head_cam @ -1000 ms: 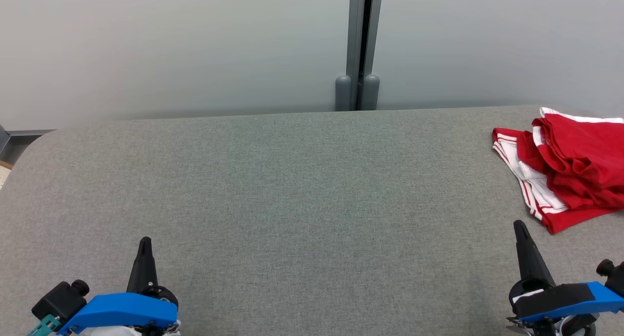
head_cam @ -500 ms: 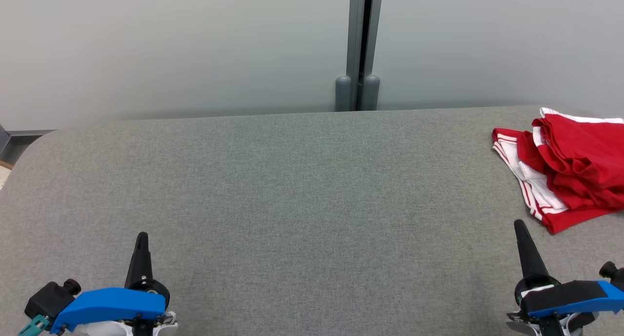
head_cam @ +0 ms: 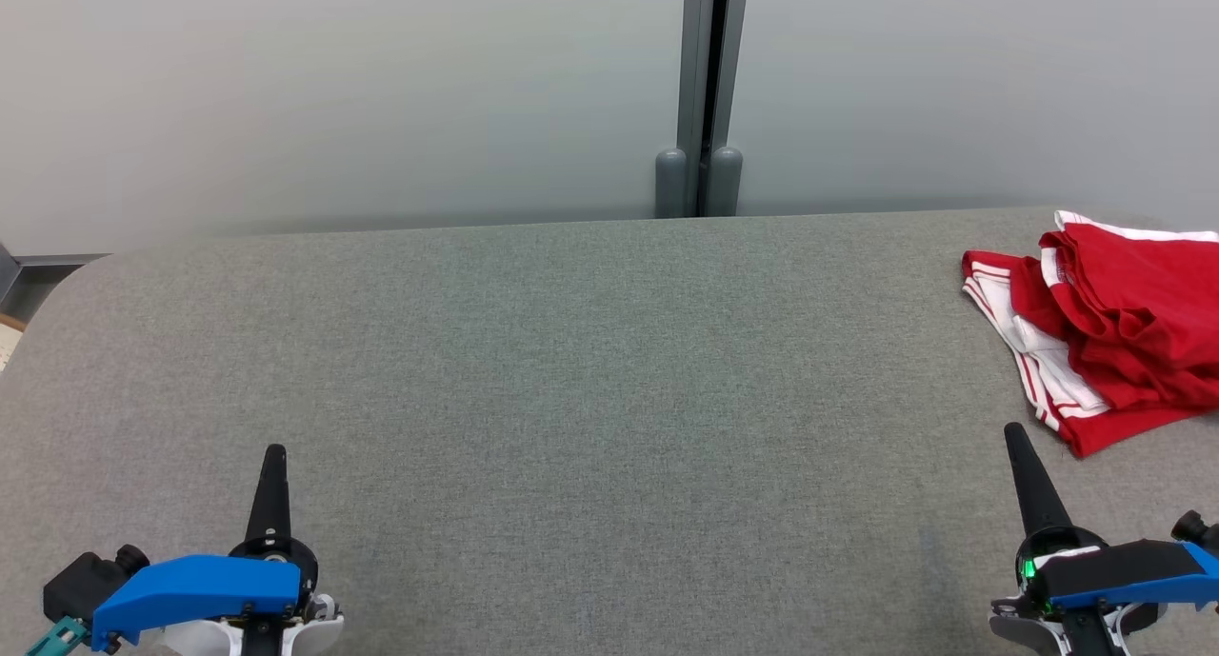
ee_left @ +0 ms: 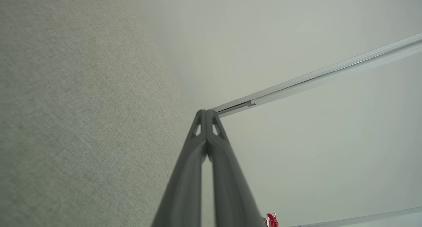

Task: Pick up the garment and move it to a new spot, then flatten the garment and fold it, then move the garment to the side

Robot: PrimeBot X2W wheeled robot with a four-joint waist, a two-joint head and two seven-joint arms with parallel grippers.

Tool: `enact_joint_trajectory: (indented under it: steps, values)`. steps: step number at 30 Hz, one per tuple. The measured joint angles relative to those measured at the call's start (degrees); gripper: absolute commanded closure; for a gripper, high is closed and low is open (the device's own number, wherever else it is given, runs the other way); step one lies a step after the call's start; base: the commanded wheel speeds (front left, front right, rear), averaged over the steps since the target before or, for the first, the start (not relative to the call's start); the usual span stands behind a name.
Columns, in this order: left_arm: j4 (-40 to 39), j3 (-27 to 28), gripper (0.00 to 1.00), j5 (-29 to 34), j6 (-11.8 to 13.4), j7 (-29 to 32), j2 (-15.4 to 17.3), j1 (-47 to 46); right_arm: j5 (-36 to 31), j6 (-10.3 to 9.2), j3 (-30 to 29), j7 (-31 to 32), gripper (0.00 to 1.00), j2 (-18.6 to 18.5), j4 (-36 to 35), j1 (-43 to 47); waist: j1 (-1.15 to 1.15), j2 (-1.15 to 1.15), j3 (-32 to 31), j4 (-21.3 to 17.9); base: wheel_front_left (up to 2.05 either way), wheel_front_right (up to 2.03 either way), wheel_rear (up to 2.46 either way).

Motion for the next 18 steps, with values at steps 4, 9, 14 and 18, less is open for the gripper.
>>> enact_joint_trajectory:
  steps: [4,9,14,18]
  values:
    - [-0.1,0.4,1.0,-2.1,-0.1,0.5,-0.2,-0.2,2.3,0.0,-0.1,0.5,1.0,0.0,0.2,-0.3,0.0,0.0,0.0,0.0,0.0,0.0,0.0]
    - [-0.1,0.7,1.0,-4.5,-0.5,1.2,-0.3,-0.5,5.0,0.0,-0.2,1.0,1.0,0.0,0.4,-0.5,0.0,0.0,0.0,0.0,0.0,0.0,0.0]
    - [-0.2,1.1,1.0,-7.0,-0.6,1.8,-0.4,-0.8,7.5,0.0,-0.3,1.5,1.0,0.1,0.6,-0.9,-0.01,0.0,-0.1,0.0,0.0,0.0,0.0]
    - [-0.2,1.5,1.0,-8.8,-0.8,2.3,-0.5,-0.9,9.5,0.0,-0.4,1.8,1.0,0.1,0.8,-1.0,-0.01,0.0,-0.1,0.0,0.0,0.0,0.0]
